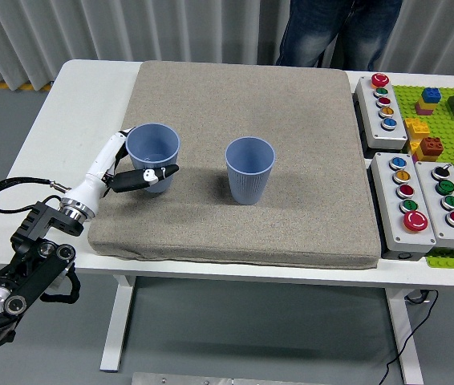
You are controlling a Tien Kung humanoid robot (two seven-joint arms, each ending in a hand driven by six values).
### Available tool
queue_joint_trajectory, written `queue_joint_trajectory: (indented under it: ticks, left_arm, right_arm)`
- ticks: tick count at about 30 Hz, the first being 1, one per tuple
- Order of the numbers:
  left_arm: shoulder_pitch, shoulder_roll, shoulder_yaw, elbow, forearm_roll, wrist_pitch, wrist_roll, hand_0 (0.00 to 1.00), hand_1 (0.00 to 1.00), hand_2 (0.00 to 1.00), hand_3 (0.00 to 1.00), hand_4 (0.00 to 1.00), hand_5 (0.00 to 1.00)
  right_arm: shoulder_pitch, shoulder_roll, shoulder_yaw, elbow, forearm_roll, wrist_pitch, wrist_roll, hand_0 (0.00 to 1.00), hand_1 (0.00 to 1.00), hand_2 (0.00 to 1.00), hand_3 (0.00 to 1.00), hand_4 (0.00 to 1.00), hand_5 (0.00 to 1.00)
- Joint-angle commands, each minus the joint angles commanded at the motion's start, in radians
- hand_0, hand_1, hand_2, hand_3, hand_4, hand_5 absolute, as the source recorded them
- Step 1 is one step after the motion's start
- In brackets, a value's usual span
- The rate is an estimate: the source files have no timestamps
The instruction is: Pick cup pour cup place
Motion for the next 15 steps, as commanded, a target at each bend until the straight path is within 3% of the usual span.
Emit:
queue_joint_trajectory:
  ticks: [15]
  left_arm:
    - [-0.103, 0.052, 0.072, -0.017, 0.065, -0.022, 0.022, 0.589, 0.502, 0.545, 0.523, 0.946, 0.239]
  right_arm:
    - [0.002, -0.003, -0.007, -0.001, 0.016, -0.004, 0.001, 0.651, 0.653, 0.590, 0.596, 0.002, 0.113]
